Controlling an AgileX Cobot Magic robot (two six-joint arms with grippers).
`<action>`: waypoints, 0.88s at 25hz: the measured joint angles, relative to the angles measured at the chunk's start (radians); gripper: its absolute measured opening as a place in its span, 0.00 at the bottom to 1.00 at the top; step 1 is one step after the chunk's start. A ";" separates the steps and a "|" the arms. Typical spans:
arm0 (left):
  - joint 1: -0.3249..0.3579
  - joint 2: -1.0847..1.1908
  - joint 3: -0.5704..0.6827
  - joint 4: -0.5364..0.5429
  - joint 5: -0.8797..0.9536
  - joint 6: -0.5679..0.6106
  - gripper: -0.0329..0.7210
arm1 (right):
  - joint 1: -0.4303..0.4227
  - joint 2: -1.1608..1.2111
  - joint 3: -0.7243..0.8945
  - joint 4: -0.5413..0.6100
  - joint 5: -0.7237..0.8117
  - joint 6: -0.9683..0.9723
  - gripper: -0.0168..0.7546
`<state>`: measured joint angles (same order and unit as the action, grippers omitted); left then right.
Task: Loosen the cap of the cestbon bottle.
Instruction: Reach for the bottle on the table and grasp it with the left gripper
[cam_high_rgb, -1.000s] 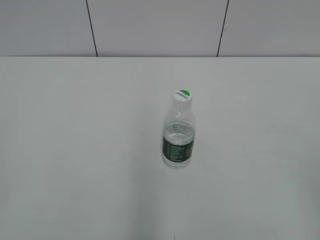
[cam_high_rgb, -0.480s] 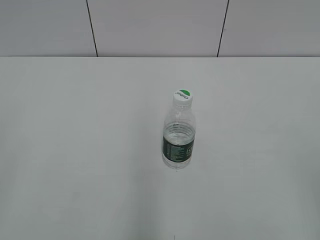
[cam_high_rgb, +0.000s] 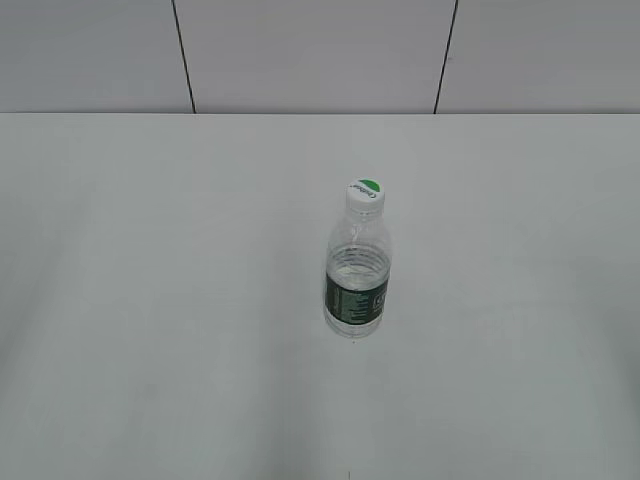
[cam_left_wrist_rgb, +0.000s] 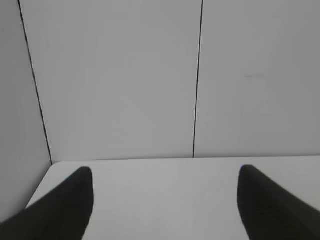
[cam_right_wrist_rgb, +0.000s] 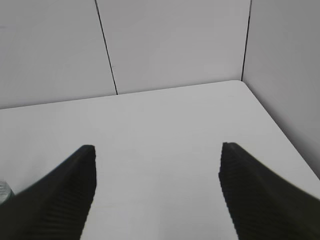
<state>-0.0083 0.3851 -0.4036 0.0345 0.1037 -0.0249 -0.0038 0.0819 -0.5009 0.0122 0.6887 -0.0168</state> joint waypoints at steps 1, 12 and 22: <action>0.000 0.031 0.008 0.000 -0.058 0.000 0.75 | 0.000 0.018 0.000 0.000 -0.018 0.000 0.79; -0.041 0.433 0.019 0.010 -0.343 0.000 0.75 | 0.001 0.243 0.022 -0.077 -0.414 -0.006 0.77; -0.192 0.799 0.020 0.105 -0.699 0.000 0.75 | 0.003 0.493 0.025 -0.106 -0.776 -0.006 0.69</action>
<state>-0.2001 1.1844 -0.3839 0.1393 -0.5957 -0.0249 -0.0007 0.5750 -0.4755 -0.0936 -0.0873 -0.0231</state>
